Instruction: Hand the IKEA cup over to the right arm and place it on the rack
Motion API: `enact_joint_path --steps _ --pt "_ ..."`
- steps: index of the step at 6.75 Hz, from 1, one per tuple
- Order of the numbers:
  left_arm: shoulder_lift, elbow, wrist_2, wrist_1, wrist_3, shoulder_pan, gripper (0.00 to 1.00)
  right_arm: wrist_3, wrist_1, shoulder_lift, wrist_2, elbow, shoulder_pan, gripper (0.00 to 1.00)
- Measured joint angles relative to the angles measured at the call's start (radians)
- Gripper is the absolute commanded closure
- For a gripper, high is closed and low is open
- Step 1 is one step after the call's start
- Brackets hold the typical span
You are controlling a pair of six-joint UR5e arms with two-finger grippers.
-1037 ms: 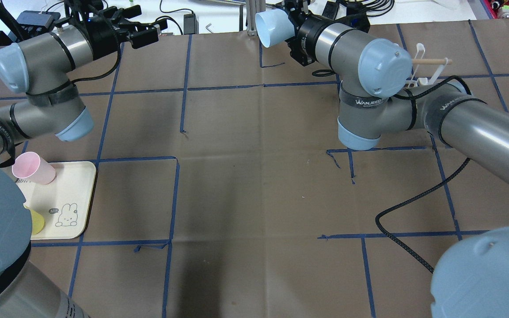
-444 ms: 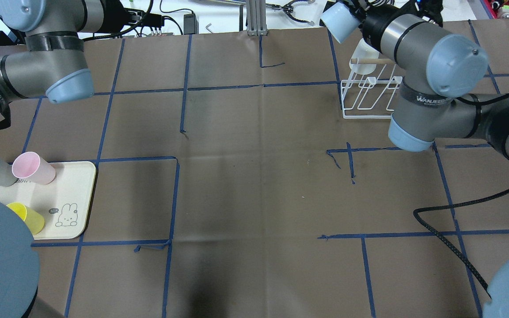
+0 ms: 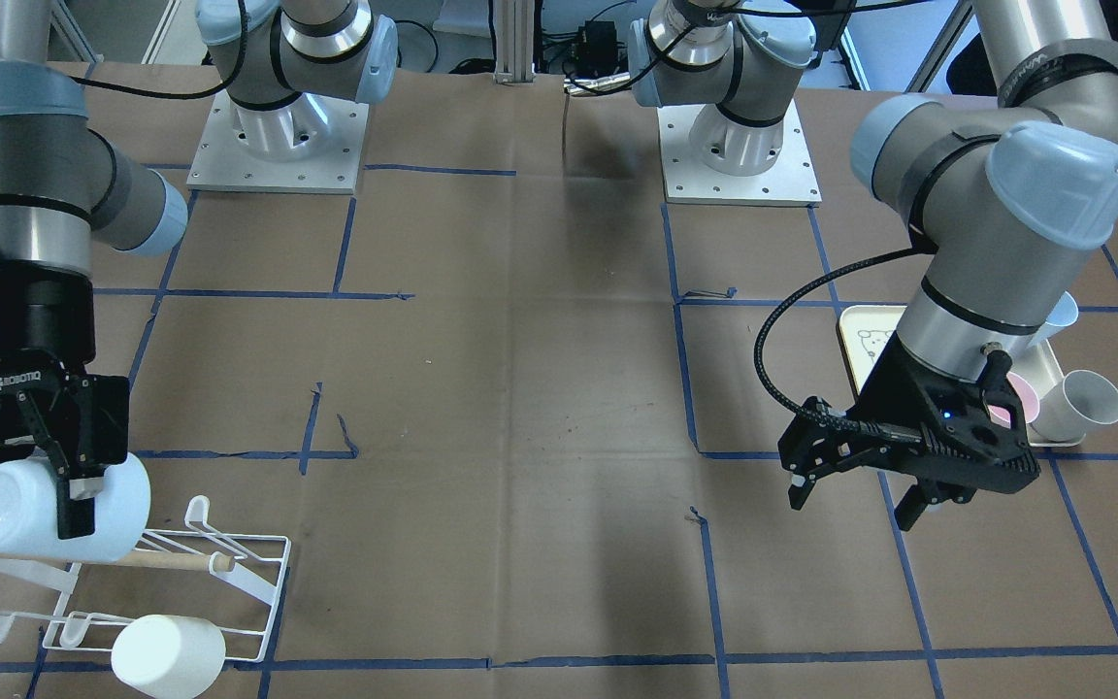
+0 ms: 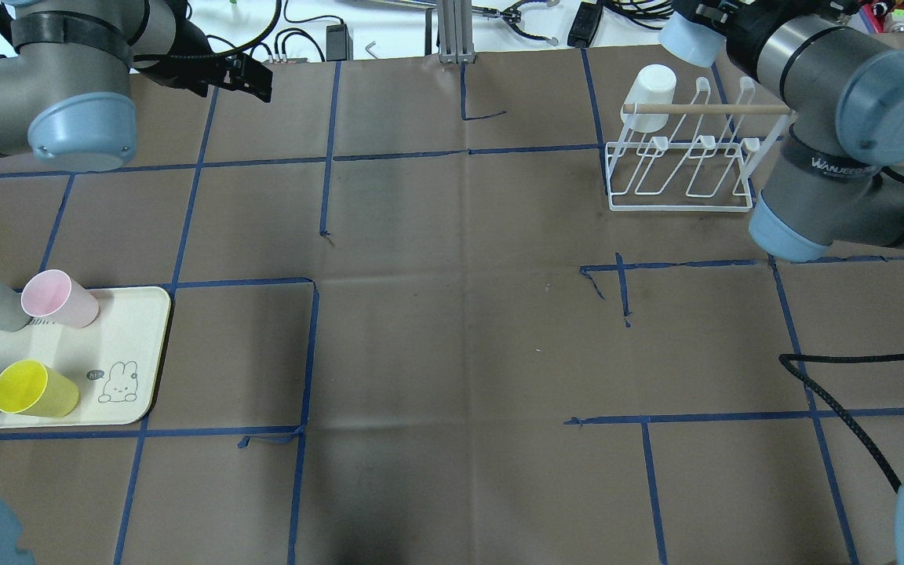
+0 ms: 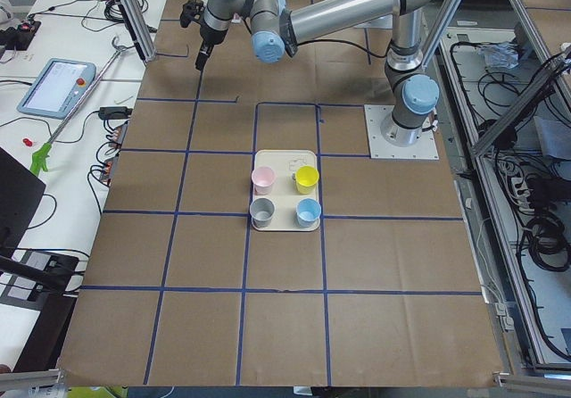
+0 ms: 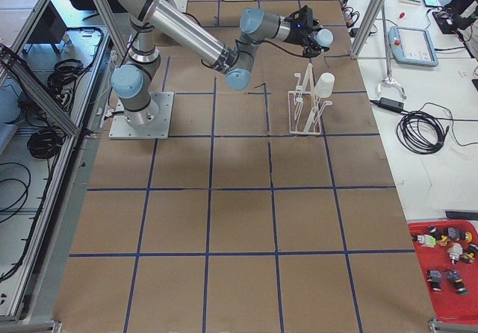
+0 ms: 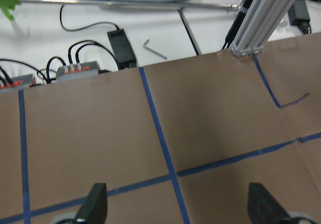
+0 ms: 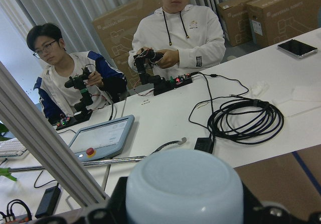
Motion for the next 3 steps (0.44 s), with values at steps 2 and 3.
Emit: enact_joint_path --steps 2,3 --pt "0.069 0.047 0.13 -0.265 -0.073 -0.058 0.0 -0.24 -0.003 0.055 0.008 -0.027 -0.074 0.8" --pt "0.081 0.084 0.159 -0.372 -0.113 -0.079 0.0 -0.274 -0.007 0.108 0.013 -0.074 -0.087 0.8"
